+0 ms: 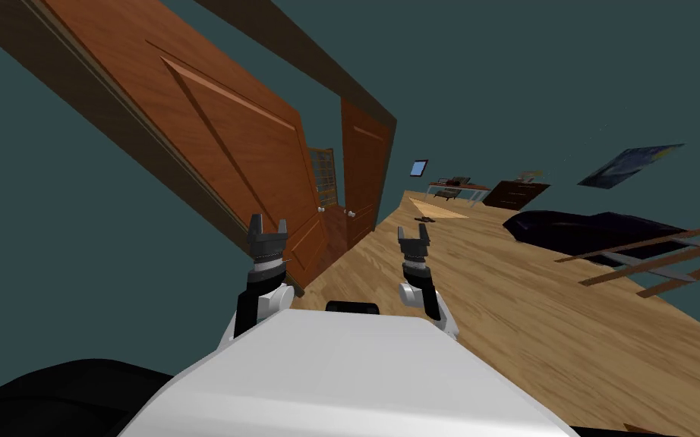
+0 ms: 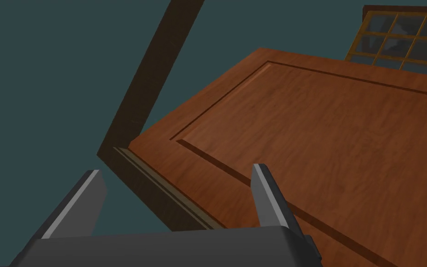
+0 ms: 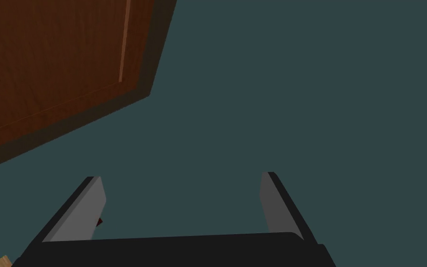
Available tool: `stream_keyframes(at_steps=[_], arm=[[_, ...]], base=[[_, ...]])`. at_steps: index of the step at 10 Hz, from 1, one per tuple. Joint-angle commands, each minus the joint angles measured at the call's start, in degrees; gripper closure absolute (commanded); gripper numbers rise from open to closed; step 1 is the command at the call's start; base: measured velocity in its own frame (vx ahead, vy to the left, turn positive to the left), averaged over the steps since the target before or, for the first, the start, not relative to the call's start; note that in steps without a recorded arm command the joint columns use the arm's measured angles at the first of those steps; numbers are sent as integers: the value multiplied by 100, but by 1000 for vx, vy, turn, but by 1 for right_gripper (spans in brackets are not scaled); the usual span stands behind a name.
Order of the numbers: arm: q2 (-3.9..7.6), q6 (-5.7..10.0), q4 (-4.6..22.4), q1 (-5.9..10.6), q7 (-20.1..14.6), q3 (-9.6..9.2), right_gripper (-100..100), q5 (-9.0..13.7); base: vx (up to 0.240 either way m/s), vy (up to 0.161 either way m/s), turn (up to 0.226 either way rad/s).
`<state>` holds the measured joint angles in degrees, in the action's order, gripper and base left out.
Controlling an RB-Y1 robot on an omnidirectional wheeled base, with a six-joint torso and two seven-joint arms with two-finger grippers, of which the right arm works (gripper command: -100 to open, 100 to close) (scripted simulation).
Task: Push the door open
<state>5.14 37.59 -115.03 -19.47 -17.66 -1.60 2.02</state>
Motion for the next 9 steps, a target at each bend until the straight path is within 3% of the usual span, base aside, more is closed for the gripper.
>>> stream_keyframes(at_steps=[1, 9], arm=[[1, 54, 232, 69, -143, -16, -100, 73], [57, 190, 1115, 391, -709, 6, -100, 414]], base=[[127, -101, 229], [78, -68, 164]])
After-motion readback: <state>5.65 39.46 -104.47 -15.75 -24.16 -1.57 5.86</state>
